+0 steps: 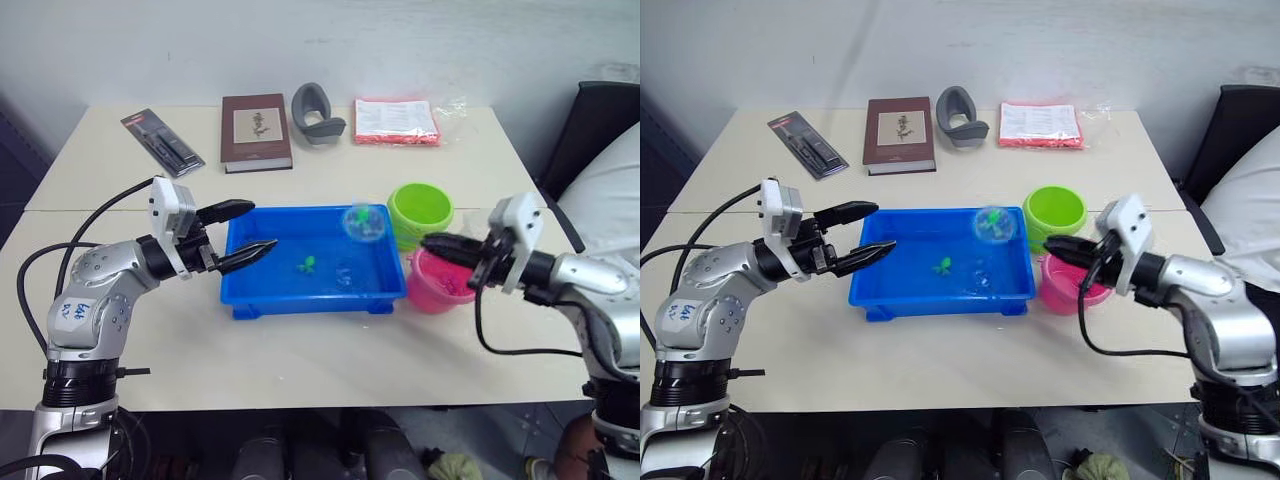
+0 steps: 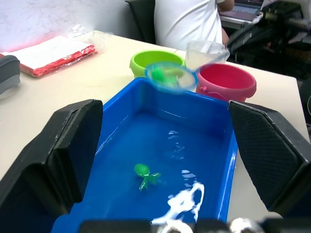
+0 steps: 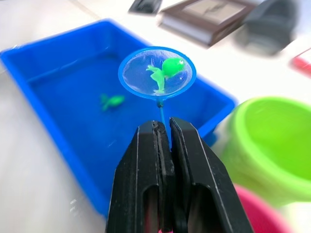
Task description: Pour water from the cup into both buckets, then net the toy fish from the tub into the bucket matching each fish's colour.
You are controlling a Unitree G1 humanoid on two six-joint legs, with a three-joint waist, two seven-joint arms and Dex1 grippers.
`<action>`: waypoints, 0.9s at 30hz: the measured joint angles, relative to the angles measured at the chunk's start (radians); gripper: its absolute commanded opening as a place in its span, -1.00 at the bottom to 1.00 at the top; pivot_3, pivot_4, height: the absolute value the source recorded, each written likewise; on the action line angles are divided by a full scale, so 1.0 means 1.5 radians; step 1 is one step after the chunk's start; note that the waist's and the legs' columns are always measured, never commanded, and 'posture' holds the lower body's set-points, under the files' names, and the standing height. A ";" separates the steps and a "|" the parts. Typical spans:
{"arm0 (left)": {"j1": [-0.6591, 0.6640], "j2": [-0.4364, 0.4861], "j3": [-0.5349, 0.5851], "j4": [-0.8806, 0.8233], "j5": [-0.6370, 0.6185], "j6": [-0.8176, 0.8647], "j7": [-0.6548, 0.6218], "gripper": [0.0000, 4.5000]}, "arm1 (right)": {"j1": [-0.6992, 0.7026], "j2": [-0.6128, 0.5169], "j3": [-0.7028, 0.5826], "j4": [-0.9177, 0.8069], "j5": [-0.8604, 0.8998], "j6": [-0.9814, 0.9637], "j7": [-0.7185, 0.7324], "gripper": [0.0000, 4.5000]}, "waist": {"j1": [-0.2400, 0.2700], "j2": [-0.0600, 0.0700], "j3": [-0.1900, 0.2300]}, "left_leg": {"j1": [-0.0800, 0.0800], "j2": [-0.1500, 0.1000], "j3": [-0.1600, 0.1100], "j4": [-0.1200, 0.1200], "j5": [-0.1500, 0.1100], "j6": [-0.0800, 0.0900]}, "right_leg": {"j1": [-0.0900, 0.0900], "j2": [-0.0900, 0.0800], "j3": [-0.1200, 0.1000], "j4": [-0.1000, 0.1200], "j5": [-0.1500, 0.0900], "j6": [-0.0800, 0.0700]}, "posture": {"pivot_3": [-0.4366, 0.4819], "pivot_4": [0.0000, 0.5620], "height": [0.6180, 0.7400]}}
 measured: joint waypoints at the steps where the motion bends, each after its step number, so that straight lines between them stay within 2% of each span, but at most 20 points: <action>1: -0.002 -0.004 0.000 0.002 0.004 -0.007 0.004 0.97 | -0.003 -0.006 -0.004 0.012 -0.006 -0.012 -0.003 -1.00 | 0.000 0.000 0.000 | 0.000 0.000 0.000 0.000 0.000 0.000 | 0.000 0.000 0.000 0.000 0.000 0.000 | -0.05 -0.47 1.00; 7: -0.019 -0.044 0.002 0.008 0.016 -0.059 0.023 0.97 | -0.037 0.028 -0.012 0.153 -0.063 -0.141 -0.063 -1.00 | 0.010 0.000 0.000 | 0.000 0.000 0.001 0.000 0.000 0.000 | 0.000 0.000 0.001 0.000 0.000 0.000 | -0.05 -0.47 1.00; 13: -0.019 -0.034 -0.004 0.009 0.043 -0.085 0.018 0.97 | -0.059 0.017 -0.021 0.253 -0.095 -0.202 -0.091 -1.00 | 0.012 0.000 0.000 | 0.000 0.000 0.001 0.000 0.000 0.000 | 0.000 0.000 0.001 0.000 0.000 0.001 | -0.05 -0.47 1.00; 27: -0.023 -0.053 -0.003 0.011 0.046 -0.133 0.027 0.97 | 0.001 -0.007 -0.009 0.268 -0.229 -0.408 -0.132 -1.00 | 0.011 0.000 0.000 | 0.000 0.000 0.002 0.000 0.001 0.000 | 0.000 0.001 0.001 0.000 0.001 0.001 | -0.05 -0.47 1.00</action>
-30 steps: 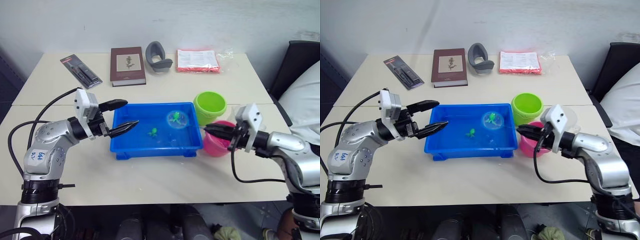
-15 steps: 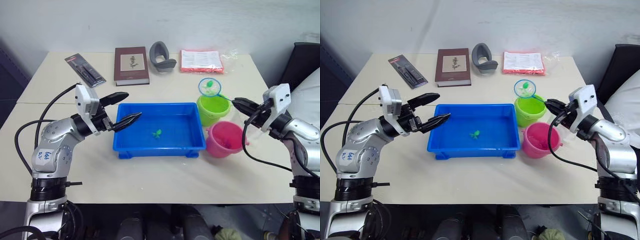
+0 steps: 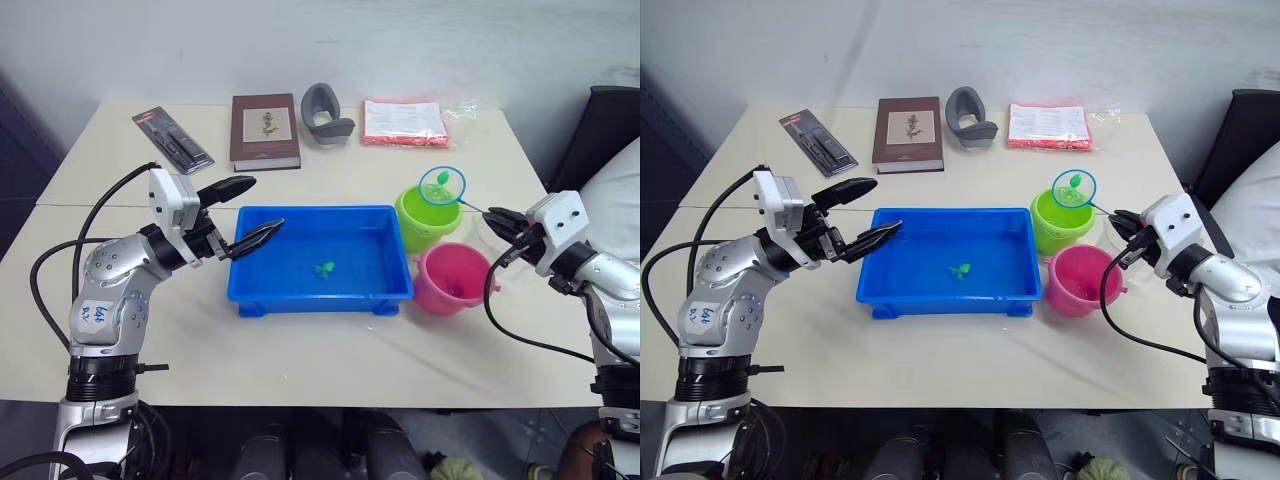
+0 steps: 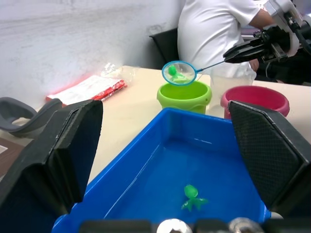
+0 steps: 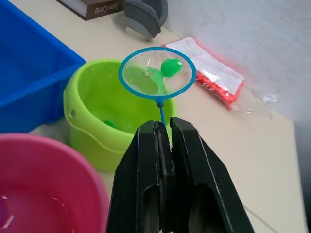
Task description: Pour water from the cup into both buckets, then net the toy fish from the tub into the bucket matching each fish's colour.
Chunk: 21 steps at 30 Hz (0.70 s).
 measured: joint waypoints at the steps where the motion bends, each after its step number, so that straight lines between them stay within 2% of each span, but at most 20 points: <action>1: -0.001 0.006 0.000 0.002 0.000 -0.002 -0.005 0.97 | 0.001 -0.004 0.004 0.000 -0.015 -0.019 -0.005 -1.00 | -0.001 0.000 0.000 | 0.000 0.000 0.000 0.000 0.000 0.000 | 0.000 0.000 0.000 0.000 0.000 0.000 | -0.05 -0.47 1.00; 9: -0.009 0.029 0.000 0.033 0.000 -0.004 -0.032 0.97 | 0.006 -0.032 0.037 0.046 -0.142 -0.167 -0.084 -1.00 | 0.002 0.000 0.000 | 0.000 0.000 0.000 0.000 0.000 0.000 | 0.000 0.000 0.000 0.000 0.000 0.000 | -0.05 -0.47 1.00; 21: -0.009 0.013 -0.005 0.043 0.000 -0.004 -0.028 0.97 | 0.020 -0.086 0.083 0.114 -0.340 -0.323 -0.259 -1.00 | 0.000 0.000 0.000 | 0.000 0.000 0.000 0.000 0.001 -0.001 | 0.000 0.000 0.001 -0.001 0.000 0.000 | -0.05 -0.47 1.00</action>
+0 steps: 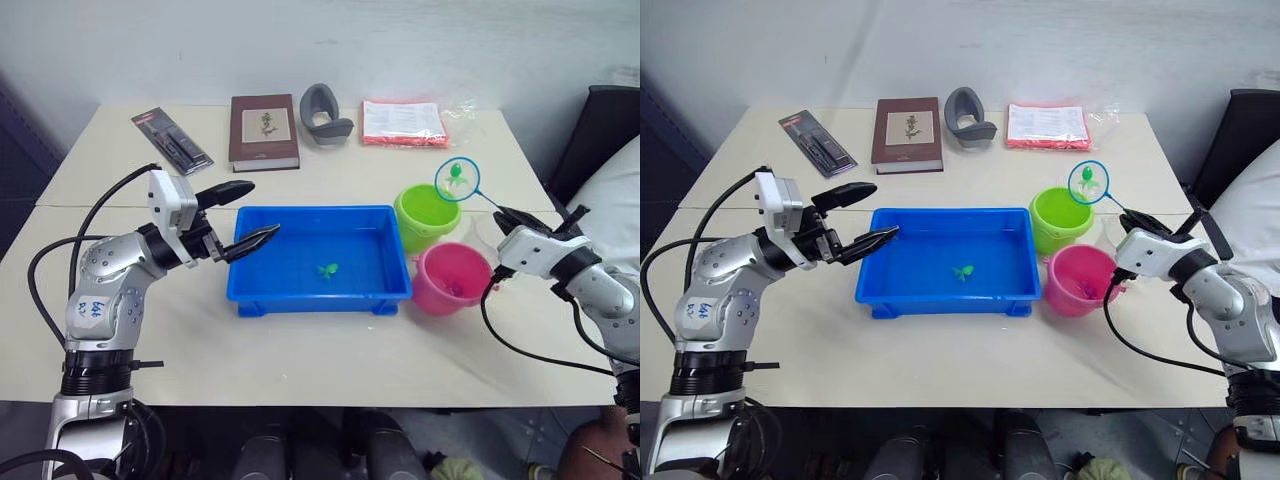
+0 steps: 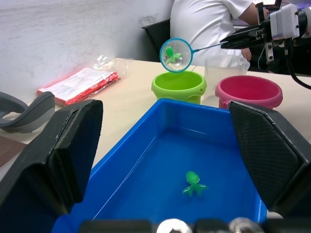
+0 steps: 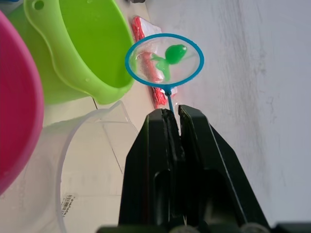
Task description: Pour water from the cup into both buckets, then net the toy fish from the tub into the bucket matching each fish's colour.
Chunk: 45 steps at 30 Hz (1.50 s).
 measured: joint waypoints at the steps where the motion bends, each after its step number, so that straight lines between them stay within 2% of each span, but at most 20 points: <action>1: 0.000 -0.002 0.000 0.000 0.000 0.000 0.003 0.97 | 0.000 -0.002 0.003 0.009 -0.011 -0.009 -0.013 -1.00 | 0.000 0.000 0.000 | 0.000 0.000 0.000 0.000 0.000 0.000 | 0.000 0.000 0.000 0.000 0.000 0.000 | -0.05 -0.47 1.00; 7: 0.007 -0.008 0.000 -0.009 0.000 0.000 0.016 0.97 | -0.014 -0.023 0.025 0.055 -0.091 -0.055 -0.113 -1.00 | -0.001 0.000 0.000 | 0.000 0.000 0.000 0.000 0.000 0.000 | 0.000 0.000 0.000 0.000 0.000 0.000 | -0.05 -0.47 1.00; 19: 0.007 -0.007 0.004 -0.019 -0.001 0.002 0.021 0.97 | -0.053 -0.060 0.104 0.125 -0.204 -0.143 -0.243 -1.00 | -0.002 0.000 0.000 | 0.000 0.000 0.001 0.000 0.001 -0.001 | 0.000 0.000 0.001 0.000 0.000 0.000 | -0.05 -0.47 1.00; 26: 0.024 -0.007 0.006 -0.032 -0.004 0.010 0.027 0.97 | -0.077 -0.062 0.106 0.154 -0.184 -0.167 -0.265 -1.00 | -0.004 0.000 0.000 | 0.001 0.000 0.001 0.000 0.001 -0.001 | 0.000 0.000 0.001 0.000 0.000 0.000 | -0.05 -0.47 1.00; 28: 0.033 -0.005 0.006 -0.034 -0.004 0.012 0.026 0.97 | -0.086 -0.055 0.101 0.152 -0.110 -0.176 -0.224 -1.00 | -0.006 0.000 0.000 | 0.001 0.000 0.001 0.000 0.001 -0.001 | 0.000 0.000 0.001 0.000 0.000 0.000 | -0.05 -0.47 1.00; 31: 0.032 0.012 0.019 -0.034 -0.012 0.019 0.018 0.97 | -0.088 -0.026 0.097 0.106 0.108 -0.147 -0.061 -1.00 | -0.011 0.000 0.000 | 0.001 0.001 0.000 0.000 0.001 -0.001 | 0.001 0.001 0.001 0.000 0.000 0.000 | -0.05 -0.47 1.00; 36: 0.045 0.036 0.027 -0.034 -0.019 0.039 -0.002 0.97 | -0.088 -0.023 0.098 -0.019 0.343 -0.017 0.165 -1.00 | -0.014 0.000 0.000 | 0.002 0.001 0.000 0.000 0.001 -0.001 | 0.002 0.000 0.001 0.000 0.000 0.000 | -0.05 -0.47 1.00; 41: 0.065 0.068 0.030 -0.029 -0.019 0.046 -0.031 0.97 | -0.078 -0.023 0.100 -0.165 0.476 0.155 0.289 -1.00 | -0.013 0.000 0.000 | 0.002 0.001 -0.001 0.000 0.001 0.000 | 0.002 0.000 0.000 0.000 0.000 0.000 | -0.05 -0.47 1.00; 43: 0.070 0.114 0.029 -0.002 -0.011 0.040 -0.074 0.97 | -0.078 -0.025 0.126 -0.219 0.467 0.218 0.318 -1.00 | -0.013 0.000 0.000 | 0.002 0.001 -0.001 0.000 0.000 0.000 | 0.002 0.000 0.000 0.000 0.000 -0.001 | -0.05 -0.47 1.00; 45: 0.072 0.134 0.029 0.020 -0.003 0.034 -0.103 0.97 | -0.079 -0.025 0.154 -0.243 0.427 0.245 0.339 -1.00 | -0.013 0.000 0.000 | 0.002 0.001 -0.001 0.000 0.000 0.000 | 0.002 -0.001 0.000 0.000 -0.001 -0.001 | -0.05 -0.47 1.00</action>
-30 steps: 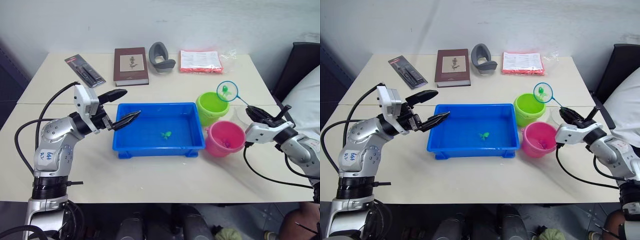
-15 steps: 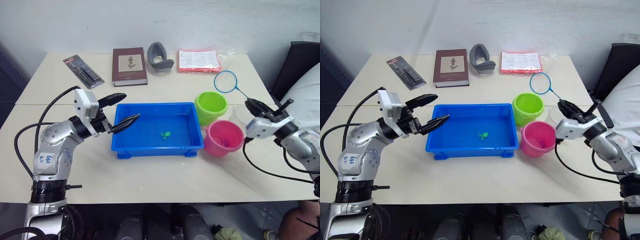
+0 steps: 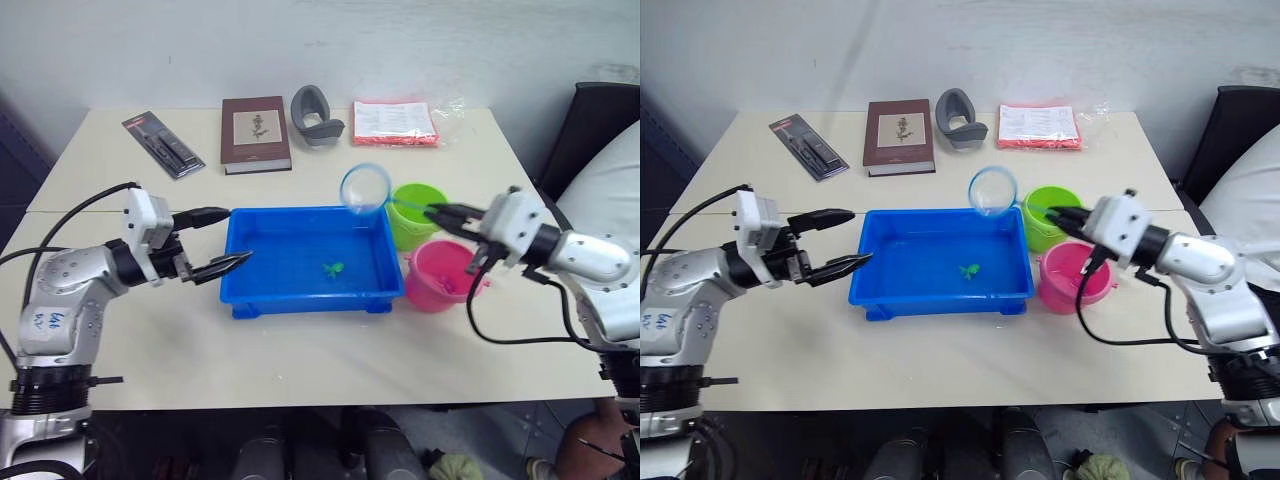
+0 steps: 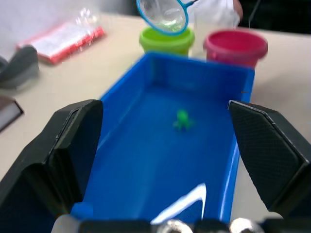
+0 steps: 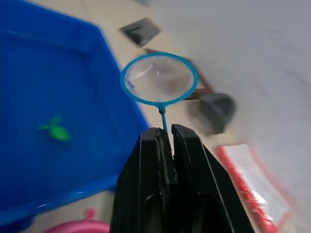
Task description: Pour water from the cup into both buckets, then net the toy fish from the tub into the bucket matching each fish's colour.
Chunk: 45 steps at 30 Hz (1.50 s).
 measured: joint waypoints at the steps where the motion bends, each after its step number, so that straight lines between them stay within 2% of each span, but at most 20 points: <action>1: 0.001 0.004 0.000 0.008 0.001 -0.002 -0.010 0.97 | -0.001 0.000 0.012 -0.002 -0.021 0.001 0.007 -1.00 | 0.000 0.000 0.000 | 0.000 0.000 0.000 0.000 0.000 0.000 | 0.000 0.000 0.000 0.000 0.000 0.000 | -0.05 -0.47 1.00; 3: 0.008 0.011 0.000 0.016 0.003 -0.005 -0.025 0.97 | -0.015 0.000 0.046 0.003 -0.100 -0.009 0.013 -1.00 | 0.000 0.000 0.000 | -0.001 0.000 0.000 0.000 0.000 0.001 | -0.001 -0.001 0.000 0.000 0.000 0.000 | -0.05 -0.47 1.00; 11: 0.021 0.006 0.001 0.008 0.002 -0.005 -0.022 0.97 | -0.099 0.052 0.094 0.068 -0.266 -0.022 0.001 -1.00 | -0.002 0.000 0.000 | -0.002 0.000 0.000 0.000 0.000 0.000 | -0.002 0.000 0.000 0.000 0.000 0.000 | -0.05 -0.47 1.00; 15: 0.023 0.000 0.000 0.003 0.002 -0.004 -0.016 0.97 | -0.126 0.087 0.116 0.079 -0.302 0.002 0.011 -1.00 | -0.002 0.000 0.000 | -0.003 0.000 0.000 0.000 0.000 0.000 | -0.003 0.000 0.000 0.002 0.000 0.000 | -0.05 -0.47 1.00; 20: 0.050 0.000 0.001 -0.011 0.002 -0.004 -0.012 0.97 | -0.128 0.088 0.131 0.076 -0.317 0.070 0.067 -1.00 | -0.001 0.000 0.000 | -0.003 -0.001 0.000 0.000 -0.001 0.001 | -0.003 0.000 -0.001 0.002 0.000 0.000 | -0.05 -0.47 1.00; 28: 0.088 0.003 0.015 -0.022 0.002 -0.005 -0.009 0.97 | -0.130 0.089 0.133 0.043 -0.309 0.145 0.144 -1.00 | -0.002 0.000 0.000 | -0.003 0.000 0.000 0.000 -0.001 0.001 | -0.003 0.000 -0.001 0.001 0.000 0.000 | -0.05 -0.47 1.00; 34: 0.096 0.003 0.026 -0.041 0.001 -0.005 -0.002 0.97 | -0.121 0.108 0.116 0.015 -0.207 0.273 0.218 -1.00 | -0.001 0.000 0.000 | -0.003 0.000 -0.001 0.000 -0.001 0.001 | -0.003 -0.001 -0.001 0.000 0.000 0.000 | -0.05 -0.47 1.00; 40: 0.134 0.006 0.041 -0.066 -0.012 0.027 0.000 0.97 | -0.104 0.129 0.029 0.015 -0.122 0.356 0.191 -1.00 | -0.001 0.000 0.000 | -0.003 0.000 -0.001 0.000 -0.001 0.001 | -0.003 -0.001 -0.001 0.000 0.000 0.000 | -0.05 -0.47 1.00; 45: 0.122 0.002 0.042 -0.071 -0.012 0.031 0.016 0.97 | -0.094 0.134 -0.030 0.026 -0.051 0.376 0.193 -1.00 | 0.000 0.000 0.000 | -0.003 0.000 -0.001 0.000 -0.001 0.001 | -0.002 -0.001 -0.001 0.000 0.000 0.000 | -0.05 -0.47 1.00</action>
